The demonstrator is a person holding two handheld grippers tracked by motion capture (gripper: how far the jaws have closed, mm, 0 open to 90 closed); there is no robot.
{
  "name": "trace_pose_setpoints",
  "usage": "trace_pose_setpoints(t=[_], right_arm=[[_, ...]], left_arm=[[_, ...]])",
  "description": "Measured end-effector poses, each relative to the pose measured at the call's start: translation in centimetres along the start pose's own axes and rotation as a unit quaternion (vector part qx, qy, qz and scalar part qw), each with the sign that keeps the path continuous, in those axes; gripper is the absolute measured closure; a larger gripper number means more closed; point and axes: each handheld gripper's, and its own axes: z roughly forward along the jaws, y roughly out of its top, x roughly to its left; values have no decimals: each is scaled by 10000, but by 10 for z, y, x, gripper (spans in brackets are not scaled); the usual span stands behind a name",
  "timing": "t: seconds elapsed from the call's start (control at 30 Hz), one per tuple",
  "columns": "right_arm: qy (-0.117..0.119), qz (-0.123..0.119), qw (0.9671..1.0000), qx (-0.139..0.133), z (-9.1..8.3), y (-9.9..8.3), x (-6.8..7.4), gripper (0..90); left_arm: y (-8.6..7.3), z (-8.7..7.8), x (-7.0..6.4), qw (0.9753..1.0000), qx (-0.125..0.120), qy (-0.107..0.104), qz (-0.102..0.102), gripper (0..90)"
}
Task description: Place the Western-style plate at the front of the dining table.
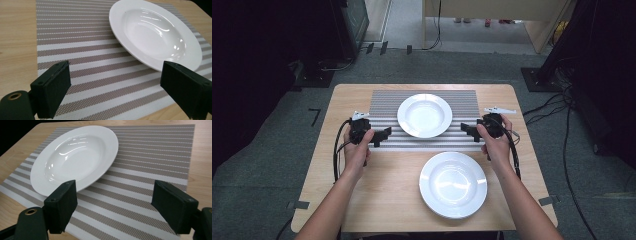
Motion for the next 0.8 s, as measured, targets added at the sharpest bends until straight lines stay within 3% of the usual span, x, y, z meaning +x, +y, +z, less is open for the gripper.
trace_pose_setpoints(t=[0.17,0.33,0.8], right_arm=[[-24,-139,9999,-18,-18,-9,-1,209],[42,-98,9999,-79,-36,-19,-3,211],[49,-129,9997,-197,-75,-51,-9,209]], left_arm=[[-9,-19,-3,9998,-83,-74,154,94],[-22,-35,-4,9996,-129,-116,215,94],[-57,-72,0,9990,-277,73,357,94]])
